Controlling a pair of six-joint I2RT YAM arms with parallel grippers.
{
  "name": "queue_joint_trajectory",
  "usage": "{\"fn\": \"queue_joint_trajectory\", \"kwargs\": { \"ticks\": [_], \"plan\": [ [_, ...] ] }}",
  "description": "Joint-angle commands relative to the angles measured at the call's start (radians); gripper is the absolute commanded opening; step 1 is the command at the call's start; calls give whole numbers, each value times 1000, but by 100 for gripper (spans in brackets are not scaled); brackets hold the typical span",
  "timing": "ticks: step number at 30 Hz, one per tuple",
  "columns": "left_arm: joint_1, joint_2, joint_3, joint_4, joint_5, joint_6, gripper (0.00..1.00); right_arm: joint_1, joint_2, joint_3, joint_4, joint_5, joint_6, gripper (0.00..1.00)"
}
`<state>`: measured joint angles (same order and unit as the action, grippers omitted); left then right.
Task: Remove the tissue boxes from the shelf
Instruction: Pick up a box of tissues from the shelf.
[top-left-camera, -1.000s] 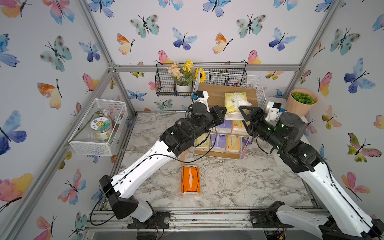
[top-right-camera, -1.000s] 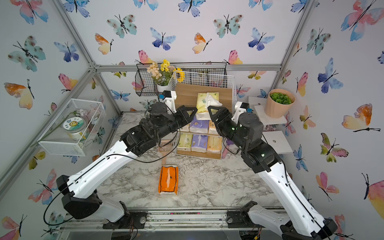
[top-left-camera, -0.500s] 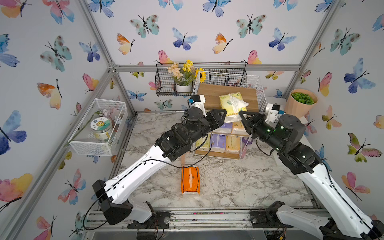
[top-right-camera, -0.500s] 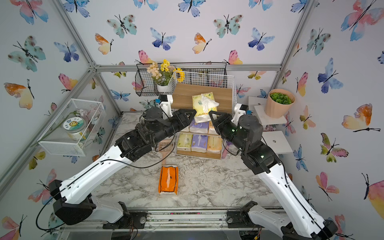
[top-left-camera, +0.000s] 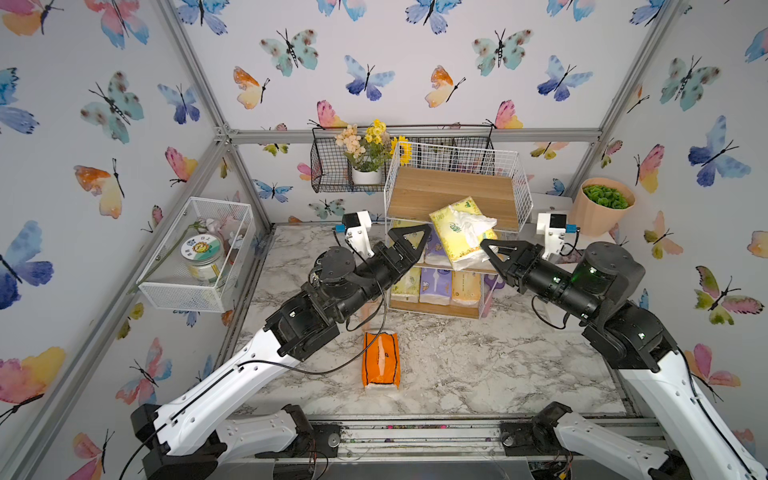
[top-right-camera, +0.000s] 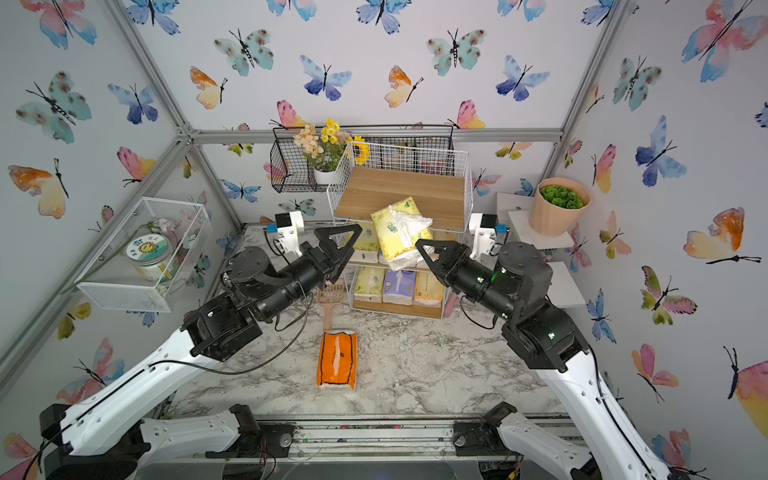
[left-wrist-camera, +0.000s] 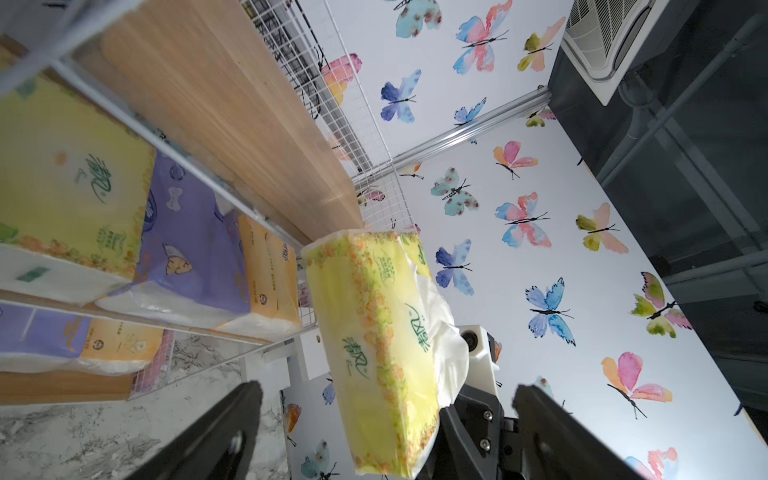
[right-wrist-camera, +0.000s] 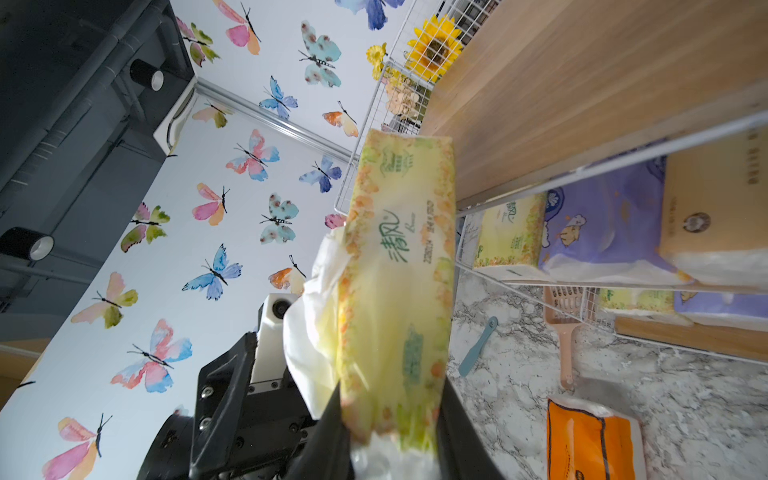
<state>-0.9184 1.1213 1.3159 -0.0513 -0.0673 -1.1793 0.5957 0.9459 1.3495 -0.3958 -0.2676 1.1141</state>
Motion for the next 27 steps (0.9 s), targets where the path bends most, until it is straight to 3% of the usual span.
{"fn": "queue_joint_trajectory", "kwargs": {
  "ticks": [1, 7, 8, 15, 19, 22, 23, 25, 27],
  "plan": [
    [-4, 21, -67, 165, 130, -151, 99, 4, -18, 39, -5, -114, -28, 3],
    [-5, 47, -118, 289, 146, -202, 99, 4, -17, 41, 0, -179, -10, 2],
    [-4, 47, -129, 316, 142, -204, 96, 4, -19, 37, 0, -182, -7, 2],
    [-4, 72, -148, 412, 157, -187, 57, 4, -29, 17, -16, -188, 0, 3],
    [-4, 63, -149, 393, 148, -141, 40, 4, -29, 35, -94, -154, -31, 5],
    [-4, 50, -156, 355, 139, -114, 22, 4, -25, 44, -138, -144, -54, 10],
    [-4, 45, -161, 341, 137, -107, 19, 4, -26, 45, -146, -142, -59, 13],
    [-4, 33, -172, 321, 136, -94, 19, 4, -24, 54, -171, -132, -78, 28],
    [-4, 17, -181, 287, 144, -72, 18, 4, -20, 86, -225, -92, -127, 61]
  ]
}}
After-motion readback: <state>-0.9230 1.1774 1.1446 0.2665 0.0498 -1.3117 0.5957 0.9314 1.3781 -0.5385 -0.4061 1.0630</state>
